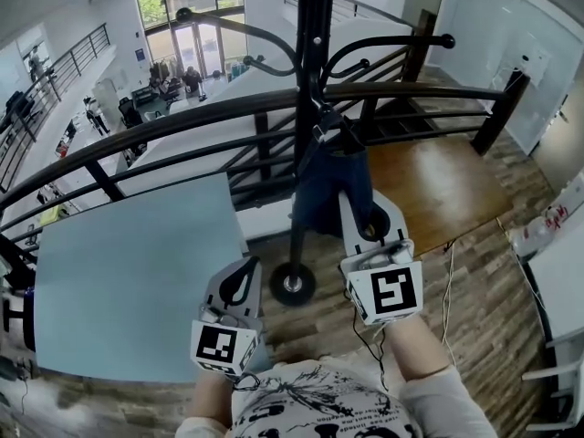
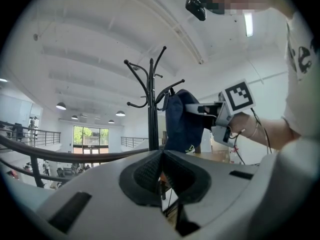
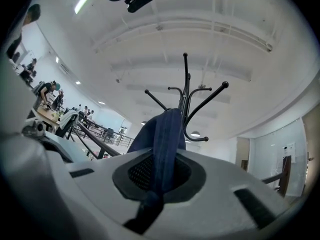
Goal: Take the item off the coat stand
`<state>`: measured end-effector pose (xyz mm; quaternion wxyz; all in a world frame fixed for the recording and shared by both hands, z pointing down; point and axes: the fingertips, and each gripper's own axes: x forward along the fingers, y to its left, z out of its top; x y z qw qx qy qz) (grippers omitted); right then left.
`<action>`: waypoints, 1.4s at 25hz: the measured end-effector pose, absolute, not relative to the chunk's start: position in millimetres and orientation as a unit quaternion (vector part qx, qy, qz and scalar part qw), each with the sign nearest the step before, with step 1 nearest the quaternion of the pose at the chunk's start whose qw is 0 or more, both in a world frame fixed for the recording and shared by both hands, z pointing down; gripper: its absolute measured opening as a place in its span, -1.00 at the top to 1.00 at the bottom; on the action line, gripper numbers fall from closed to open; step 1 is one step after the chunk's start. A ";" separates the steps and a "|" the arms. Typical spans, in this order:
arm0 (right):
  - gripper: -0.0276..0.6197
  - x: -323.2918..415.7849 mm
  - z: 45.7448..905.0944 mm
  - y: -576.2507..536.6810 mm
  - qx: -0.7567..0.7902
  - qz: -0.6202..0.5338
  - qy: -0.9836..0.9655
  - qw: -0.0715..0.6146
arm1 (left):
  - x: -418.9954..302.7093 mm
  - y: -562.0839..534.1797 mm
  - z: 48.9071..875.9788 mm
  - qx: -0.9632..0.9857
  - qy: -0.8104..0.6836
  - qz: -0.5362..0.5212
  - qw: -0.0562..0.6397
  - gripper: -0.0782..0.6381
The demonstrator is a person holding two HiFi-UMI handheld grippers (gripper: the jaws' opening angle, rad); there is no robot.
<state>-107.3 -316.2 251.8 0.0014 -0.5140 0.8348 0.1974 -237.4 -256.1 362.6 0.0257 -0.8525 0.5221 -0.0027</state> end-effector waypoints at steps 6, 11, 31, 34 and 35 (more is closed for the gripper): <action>0.90 -89.9 297.9 -305.0 -0.510 0.154 0.846 -0.012 | -232.3 -257.9 355.3 -0.847 0.531 0.001 0.033 0.77; 0.90 -73.5 344.5 -303.6 -0.511 0.116 0.851 -0.036 | -228.7 -260.2 350.1 -0.841 0.539 0.005 0.037 0.77; 0.90 -62.4 372.3 -288.0 -0.482 0.083 0.871 -0.041 | -228.0 -253.8 349.3 -0.824 0.565 0.007 0.031 0.77; 0.90 -62.7 366.0 -286.2 -0.480 0.085 0.873 -0.036 | -228.1 -253.3 349.9 -0.824 0.566 0.005 0.030 0.77; 0.90 -62.6 363.6 -285.9 -0.479 0.086 0.873 -0.034 | -228.2 -253.3 350.1 -0.823 0.567 0.004 0.030 0.77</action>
